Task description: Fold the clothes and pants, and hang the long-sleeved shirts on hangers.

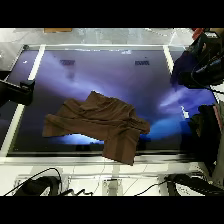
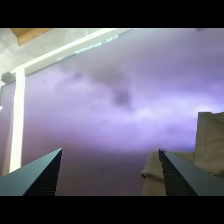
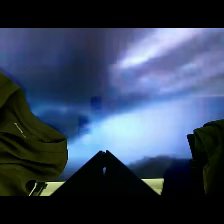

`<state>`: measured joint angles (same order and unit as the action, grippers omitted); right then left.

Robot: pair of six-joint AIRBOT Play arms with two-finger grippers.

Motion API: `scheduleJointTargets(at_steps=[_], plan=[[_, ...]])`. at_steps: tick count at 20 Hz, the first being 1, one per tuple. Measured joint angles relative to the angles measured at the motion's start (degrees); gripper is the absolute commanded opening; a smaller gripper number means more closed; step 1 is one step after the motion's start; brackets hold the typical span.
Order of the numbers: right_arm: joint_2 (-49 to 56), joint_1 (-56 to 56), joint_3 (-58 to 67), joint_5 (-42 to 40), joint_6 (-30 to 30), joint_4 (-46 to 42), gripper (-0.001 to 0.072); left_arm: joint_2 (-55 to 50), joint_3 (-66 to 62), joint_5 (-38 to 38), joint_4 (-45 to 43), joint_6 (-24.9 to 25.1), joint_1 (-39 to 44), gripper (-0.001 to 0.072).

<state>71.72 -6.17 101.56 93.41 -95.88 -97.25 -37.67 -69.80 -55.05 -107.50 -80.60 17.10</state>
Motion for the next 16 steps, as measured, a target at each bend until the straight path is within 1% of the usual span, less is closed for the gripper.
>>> scheduleJointTargets(at_steps=[14, 16], plan=[[0.0, 0.0, 0.0, -0.1, 0.0, 0.0, 0.0013, 0.0, 0.0, 0.0, 0.0, 0.0, 0.0, 0.0704], [0.0, 0.0, 0.0, -1.6, 0.0, 0.0, 0.0013, 0.0, 0.0, 0.0, 0.0, 0.0, 0.0, 0.0704]])
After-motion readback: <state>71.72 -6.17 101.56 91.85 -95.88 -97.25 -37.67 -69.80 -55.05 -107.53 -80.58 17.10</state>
